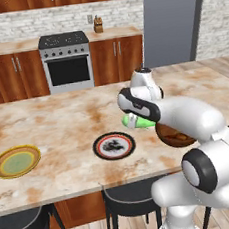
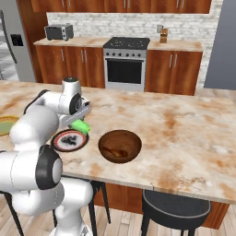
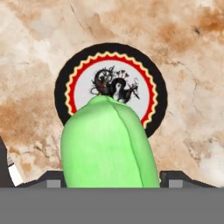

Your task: Pick the chicken drumstick and corn from their plates and place them in the bowl. Then put the bowl in the fridge.

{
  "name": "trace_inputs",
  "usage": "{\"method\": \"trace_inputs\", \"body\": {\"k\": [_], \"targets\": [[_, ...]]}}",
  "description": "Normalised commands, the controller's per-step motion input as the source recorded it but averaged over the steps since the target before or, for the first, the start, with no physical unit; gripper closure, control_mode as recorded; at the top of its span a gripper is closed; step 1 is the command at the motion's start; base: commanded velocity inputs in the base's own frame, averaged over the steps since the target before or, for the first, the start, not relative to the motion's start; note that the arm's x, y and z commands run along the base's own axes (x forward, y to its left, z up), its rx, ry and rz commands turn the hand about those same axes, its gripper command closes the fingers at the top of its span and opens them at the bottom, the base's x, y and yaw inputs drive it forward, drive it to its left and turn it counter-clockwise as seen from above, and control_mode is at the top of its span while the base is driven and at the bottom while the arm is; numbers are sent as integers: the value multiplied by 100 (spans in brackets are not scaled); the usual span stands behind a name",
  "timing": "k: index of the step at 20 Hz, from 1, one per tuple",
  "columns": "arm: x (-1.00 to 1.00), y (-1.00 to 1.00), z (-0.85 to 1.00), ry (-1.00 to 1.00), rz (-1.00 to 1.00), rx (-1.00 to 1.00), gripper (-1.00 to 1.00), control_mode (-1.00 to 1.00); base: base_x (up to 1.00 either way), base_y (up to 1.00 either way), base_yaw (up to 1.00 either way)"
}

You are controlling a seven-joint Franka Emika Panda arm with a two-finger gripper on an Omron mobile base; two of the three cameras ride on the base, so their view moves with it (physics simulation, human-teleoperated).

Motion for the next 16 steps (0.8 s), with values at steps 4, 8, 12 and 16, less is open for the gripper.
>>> {"method": "trace_inputs", "body": {"k": [4,8,12,16], "targets": [[-1,-72,29,0,0,10,100,-100,0,0,0],[-5,-73,22,-2,-1,7,100,-100,0,0,0],[-5,-75,2,-5,-4,0,100,-100,0,0,0],[0,-72,-11,0,-8,0,100,-100,0,0,0]]}}
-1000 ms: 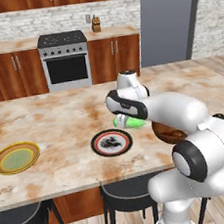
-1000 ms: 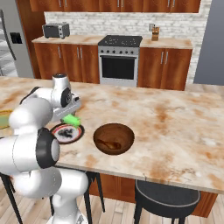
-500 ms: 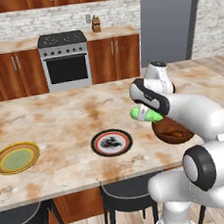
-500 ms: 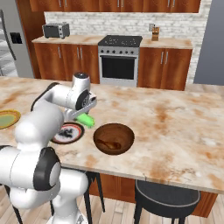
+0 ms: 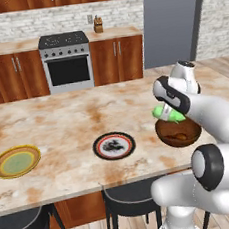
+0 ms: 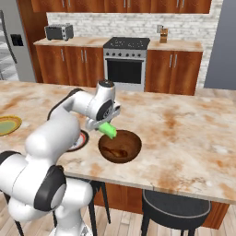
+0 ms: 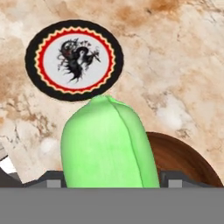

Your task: Pick the chicken drumstick and corn from their plates and place them in the bowl. Then put the bowl in the fridge.

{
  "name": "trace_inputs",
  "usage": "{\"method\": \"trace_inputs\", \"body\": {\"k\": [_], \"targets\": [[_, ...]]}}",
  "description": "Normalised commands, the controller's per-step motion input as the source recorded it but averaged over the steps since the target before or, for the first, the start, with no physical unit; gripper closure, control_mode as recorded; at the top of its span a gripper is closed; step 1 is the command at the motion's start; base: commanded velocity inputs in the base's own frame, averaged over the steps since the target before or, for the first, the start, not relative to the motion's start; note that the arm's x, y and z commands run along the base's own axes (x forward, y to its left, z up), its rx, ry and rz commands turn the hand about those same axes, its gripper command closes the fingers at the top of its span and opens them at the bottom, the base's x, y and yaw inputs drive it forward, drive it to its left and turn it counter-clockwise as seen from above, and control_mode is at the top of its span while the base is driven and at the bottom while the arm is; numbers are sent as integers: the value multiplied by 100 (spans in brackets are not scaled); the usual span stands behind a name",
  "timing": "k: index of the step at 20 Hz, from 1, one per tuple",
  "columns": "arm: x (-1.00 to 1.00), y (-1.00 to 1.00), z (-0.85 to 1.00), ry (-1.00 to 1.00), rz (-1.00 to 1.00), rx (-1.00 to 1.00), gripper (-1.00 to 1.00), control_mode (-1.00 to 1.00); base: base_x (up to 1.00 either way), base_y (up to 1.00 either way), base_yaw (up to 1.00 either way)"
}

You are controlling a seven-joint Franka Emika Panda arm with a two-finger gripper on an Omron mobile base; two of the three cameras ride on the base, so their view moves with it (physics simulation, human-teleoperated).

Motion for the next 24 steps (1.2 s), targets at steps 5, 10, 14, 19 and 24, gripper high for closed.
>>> {"method": "trace_inputs", "body": {"k": [5,10,14,19,24], "targets": [[6,-68,-18,3,-8,0,100,-100,0,0,0],[-4,-43,-44,0,-6,0,100,-100,0,0,0],[1,-16,-50,0,-6,0,100,-100,0,0,0],[1,-3,-41,-1,-7,0,100,-100,0,0,0],[5,0,-22,1,-4,-1,100,-100,0,0,0]]}}
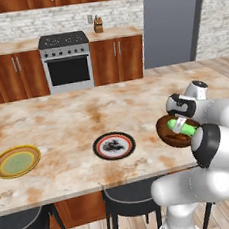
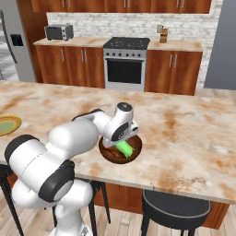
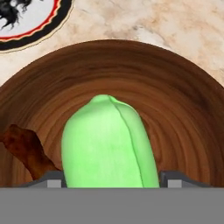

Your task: Pick the chicken drumstick and corn from their plates and place them in the bowl. Then put the bowl in the fridge.

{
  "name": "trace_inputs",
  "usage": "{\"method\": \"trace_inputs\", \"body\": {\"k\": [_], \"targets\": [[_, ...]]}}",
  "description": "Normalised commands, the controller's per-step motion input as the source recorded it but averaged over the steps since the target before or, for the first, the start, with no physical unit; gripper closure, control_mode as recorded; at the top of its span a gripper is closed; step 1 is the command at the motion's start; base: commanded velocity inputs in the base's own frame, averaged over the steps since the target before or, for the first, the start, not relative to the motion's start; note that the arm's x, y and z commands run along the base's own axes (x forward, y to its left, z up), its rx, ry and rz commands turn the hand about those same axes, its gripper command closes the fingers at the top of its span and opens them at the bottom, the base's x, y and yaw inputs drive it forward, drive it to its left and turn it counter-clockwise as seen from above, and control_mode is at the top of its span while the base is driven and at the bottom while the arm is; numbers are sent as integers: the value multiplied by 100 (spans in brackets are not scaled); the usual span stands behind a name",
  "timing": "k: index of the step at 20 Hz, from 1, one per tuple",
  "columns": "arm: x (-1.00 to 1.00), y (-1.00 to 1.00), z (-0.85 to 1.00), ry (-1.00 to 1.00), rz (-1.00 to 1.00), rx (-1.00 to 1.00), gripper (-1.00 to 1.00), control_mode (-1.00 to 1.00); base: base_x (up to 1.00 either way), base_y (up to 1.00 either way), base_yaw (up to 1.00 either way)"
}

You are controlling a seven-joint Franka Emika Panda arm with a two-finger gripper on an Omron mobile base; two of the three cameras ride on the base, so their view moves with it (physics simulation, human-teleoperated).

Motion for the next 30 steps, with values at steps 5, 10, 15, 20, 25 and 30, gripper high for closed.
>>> {"method": "trace_inputs", "body": {"k": [5,10,15,20,25,30], "targets": [[1,0,-13,0,0,-1,-100,-100,0,0,0],[-3,0,3,0,0,0,-100,-100,0,0,0],[-10,14,27,0,-12,-2,-100,-100,0,0,0],[-21,10,30,-1,-6,-2,-100,-100,0,0,0],[-62,16,16,-10,-9,-1,-100,-100,0,0,0],[-58,29,7,-5,-10,-4,-100,-100,0,0,0]]}}
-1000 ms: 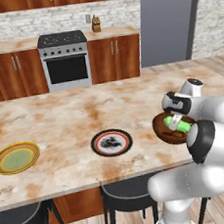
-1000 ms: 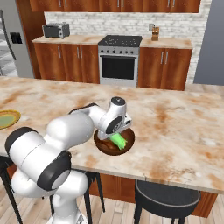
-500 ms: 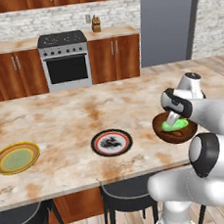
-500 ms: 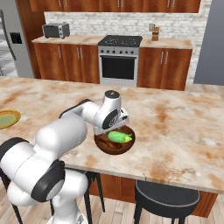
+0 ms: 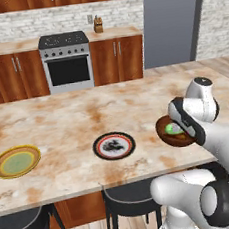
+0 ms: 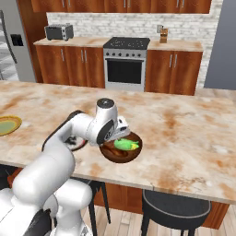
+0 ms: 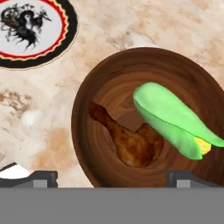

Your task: Pick the chicken drumstick and corn from their plates and place them in the bowl. Then put the bowl in the fridge.

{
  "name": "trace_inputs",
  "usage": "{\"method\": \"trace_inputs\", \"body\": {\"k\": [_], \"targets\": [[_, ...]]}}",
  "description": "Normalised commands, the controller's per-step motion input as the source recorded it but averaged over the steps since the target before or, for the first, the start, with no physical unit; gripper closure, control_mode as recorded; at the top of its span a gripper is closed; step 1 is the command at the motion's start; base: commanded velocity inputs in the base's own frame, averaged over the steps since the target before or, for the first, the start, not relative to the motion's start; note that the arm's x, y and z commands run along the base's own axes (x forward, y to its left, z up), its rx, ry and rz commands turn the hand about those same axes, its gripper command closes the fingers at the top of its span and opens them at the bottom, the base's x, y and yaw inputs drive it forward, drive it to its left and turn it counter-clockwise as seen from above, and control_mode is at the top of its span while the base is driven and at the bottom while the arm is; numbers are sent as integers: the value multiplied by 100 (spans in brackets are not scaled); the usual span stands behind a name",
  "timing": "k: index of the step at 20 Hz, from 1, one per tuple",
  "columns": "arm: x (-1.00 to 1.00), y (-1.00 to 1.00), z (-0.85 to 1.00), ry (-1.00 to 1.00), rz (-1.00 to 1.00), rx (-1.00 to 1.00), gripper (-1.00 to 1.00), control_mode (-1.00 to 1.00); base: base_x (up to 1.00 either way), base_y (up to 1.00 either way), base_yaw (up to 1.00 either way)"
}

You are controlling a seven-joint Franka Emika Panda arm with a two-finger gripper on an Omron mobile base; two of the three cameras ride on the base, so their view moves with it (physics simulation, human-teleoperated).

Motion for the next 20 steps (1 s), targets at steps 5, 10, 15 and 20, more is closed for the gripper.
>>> {"method": "trace_inputs", "body": {"k": [5,10,15,20], "targets": [[-32,38,2,4,-1,-6,-100,-100,0,0,0],[-13,5,-11,8,1,-12,-100,-100,0,0,0],[3,-9,-18,6,8,-4,-100,-100,0,0,0],[19,-15,-25,20,19,-1,-100,-100,0,0,0]]}}
